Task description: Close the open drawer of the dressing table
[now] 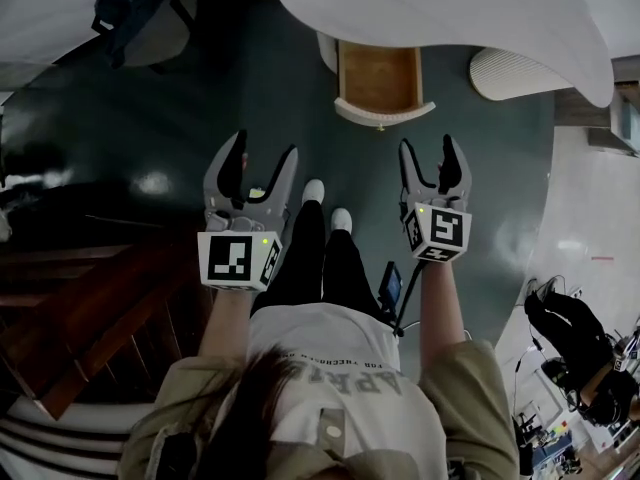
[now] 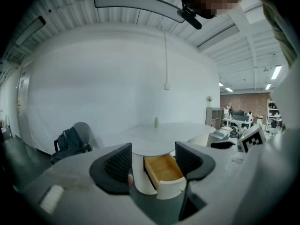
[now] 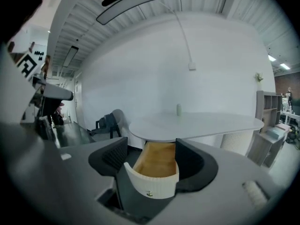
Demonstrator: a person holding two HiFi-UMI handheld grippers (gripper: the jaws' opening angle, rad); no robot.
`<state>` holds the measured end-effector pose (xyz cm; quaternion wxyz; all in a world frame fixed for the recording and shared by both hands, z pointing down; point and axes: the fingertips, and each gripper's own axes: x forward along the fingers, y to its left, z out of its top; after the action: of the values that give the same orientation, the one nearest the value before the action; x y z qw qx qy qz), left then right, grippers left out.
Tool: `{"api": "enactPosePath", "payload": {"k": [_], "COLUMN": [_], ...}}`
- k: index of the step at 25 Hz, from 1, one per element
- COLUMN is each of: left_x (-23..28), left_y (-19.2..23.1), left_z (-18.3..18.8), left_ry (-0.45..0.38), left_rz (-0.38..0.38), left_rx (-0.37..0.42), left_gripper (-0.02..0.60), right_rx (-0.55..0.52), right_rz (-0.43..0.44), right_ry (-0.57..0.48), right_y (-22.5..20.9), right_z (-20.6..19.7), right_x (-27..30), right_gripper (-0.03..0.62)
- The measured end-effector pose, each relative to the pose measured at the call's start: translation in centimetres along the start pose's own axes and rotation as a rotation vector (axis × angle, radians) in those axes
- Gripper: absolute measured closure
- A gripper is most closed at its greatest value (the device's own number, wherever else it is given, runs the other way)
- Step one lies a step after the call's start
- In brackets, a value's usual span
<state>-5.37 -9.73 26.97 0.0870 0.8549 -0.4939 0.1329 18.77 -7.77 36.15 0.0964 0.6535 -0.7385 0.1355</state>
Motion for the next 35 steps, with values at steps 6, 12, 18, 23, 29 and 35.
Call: {"api": "enactPosePath", "payload": {"k": [6, 12, 18, 23, 29, 35], "left_x": [1.7, 2.5, 3.2, 4.1, 4.7, 4.8], "left_y": [-0.5, -0.8, -1.2, -0.8, -0.8, -0.9], "left_z": [-3.2, -7.2, -9.9, -10.8, -11.8, -12.8], "left_ry": [0.027, 0.064, 0.077, 0.082, 0.092, 0.100], "left_rz": [-0.009, -0.020, -0.030, -0.031, -0.038, -0.045], "left_rx": [-0.011, -0.026, -0.024, -0.015, -0.010, -0.018], "left_gripper": [0.279, 0.279, 0.279, 0.279, 0.279, 0.279], "right_rx": [0.007, 0.022, 0.007, 0.009, 0.009, 0.017], "right_rz": [0.021, 0.024, 0.031, 0.038, 0.021, -0.003], "right_ry": [0.100, 0.151, 0.182, 0.202, 0.274, 0.339], "right_y": [-0.5, 0.0, 0.3, 0.7, 0.5, 0.2], "right_z": [-6.6, -11.8, -15.5, -18.0, -22.1, -25.4], "right_x": [3.5, 5.3, 6.2, 7.9, 10.0, 11.5], "right_gripper": [0.299, 0.301, 0.307, 0.321, 0.329, 0.339]}}
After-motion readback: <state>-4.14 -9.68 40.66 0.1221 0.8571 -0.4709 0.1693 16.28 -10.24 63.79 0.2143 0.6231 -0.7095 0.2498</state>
